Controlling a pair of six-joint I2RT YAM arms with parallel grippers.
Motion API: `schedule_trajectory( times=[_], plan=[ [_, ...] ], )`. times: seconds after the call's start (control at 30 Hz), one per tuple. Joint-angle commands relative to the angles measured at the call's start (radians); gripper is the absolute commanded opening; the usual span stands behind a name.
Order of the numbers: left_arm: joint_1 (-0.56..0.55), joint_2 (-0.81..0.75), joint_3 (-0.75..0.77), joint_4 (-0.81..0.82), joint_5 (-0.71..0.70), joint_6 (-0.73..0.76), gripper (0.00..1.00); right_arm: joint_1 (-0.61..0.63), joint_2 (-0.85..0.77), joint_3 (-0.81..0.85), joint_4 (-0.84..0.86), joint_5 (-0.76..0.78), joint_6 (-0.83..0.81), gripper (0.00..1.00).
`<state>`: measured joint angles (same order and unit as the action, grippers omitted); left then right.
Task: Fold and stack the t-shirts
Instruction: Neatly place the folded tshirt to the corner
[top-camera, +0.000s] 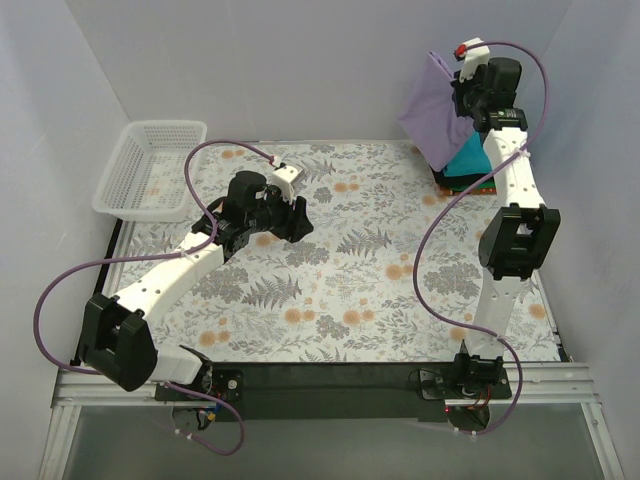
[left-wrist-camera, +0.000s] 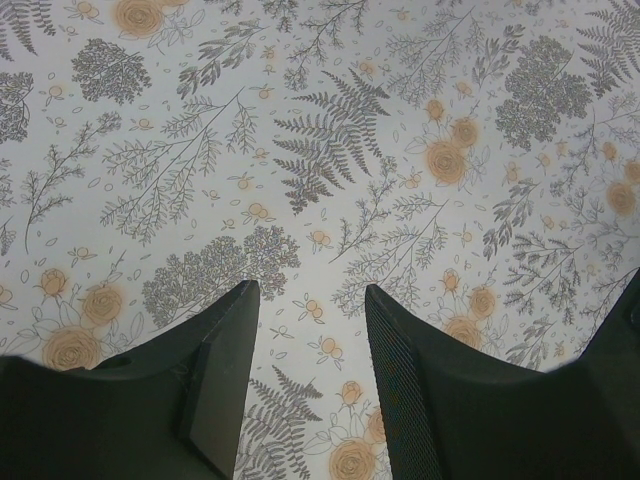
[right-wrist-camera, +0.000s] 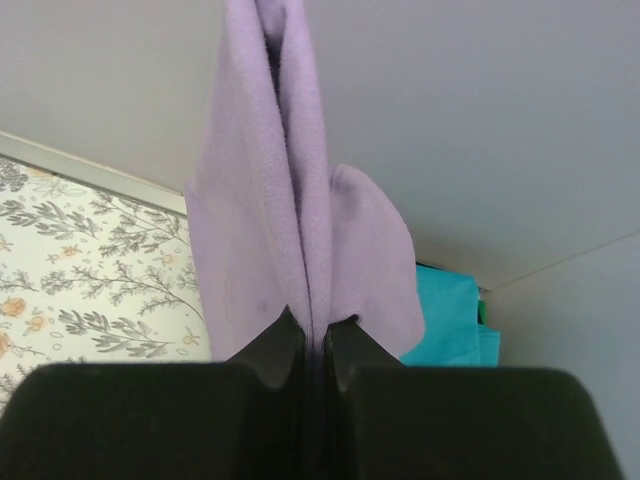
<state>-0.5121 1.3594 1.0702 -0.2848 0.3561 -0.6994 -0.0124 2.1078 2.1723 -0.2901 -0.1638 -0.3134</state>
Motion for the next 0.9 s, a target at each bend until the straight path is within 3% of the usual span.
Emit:
schedule_trajectory(
  times=[0.0,0.3,0.67,0.77,0.83,0.87],
  plan=[
    [0.003,-0.016,-0.007,-0.004,0.015,-0.006,0.45,-0.029,-0.069,0.04,0.058,-0.008,0.013,0.01],
    [0.003,-0.008,0.005,-0.019,0.014,-0.006,0.45,-0.093,-0.046,0.004,0.058,-0.017,-0.003,0.01],
    [0.001,0.033,0.037,-0.057,0.014,0.006,0.48,-0.199,0.029,0.023,0.065,-0.137,-0.062,0.01],
    [0.003,0.046,0.073,-0.085,0.034,0.029,0.56,-0.224,0.047,0.011,0.084,-0.157,-0.076,0.01],
    [0.007,0.047,0.091,-0.089,0.034,0.032,0.72,-0.235,0.06,0.001,0.109,-0.171,-0.087,0.01],
    [0.01,0.049,0.097,-0.099,0.038,0.034,0.75,-0.244,0.064,-0.002,0.117,-0.178,-0.101,0.01]
  ],
)
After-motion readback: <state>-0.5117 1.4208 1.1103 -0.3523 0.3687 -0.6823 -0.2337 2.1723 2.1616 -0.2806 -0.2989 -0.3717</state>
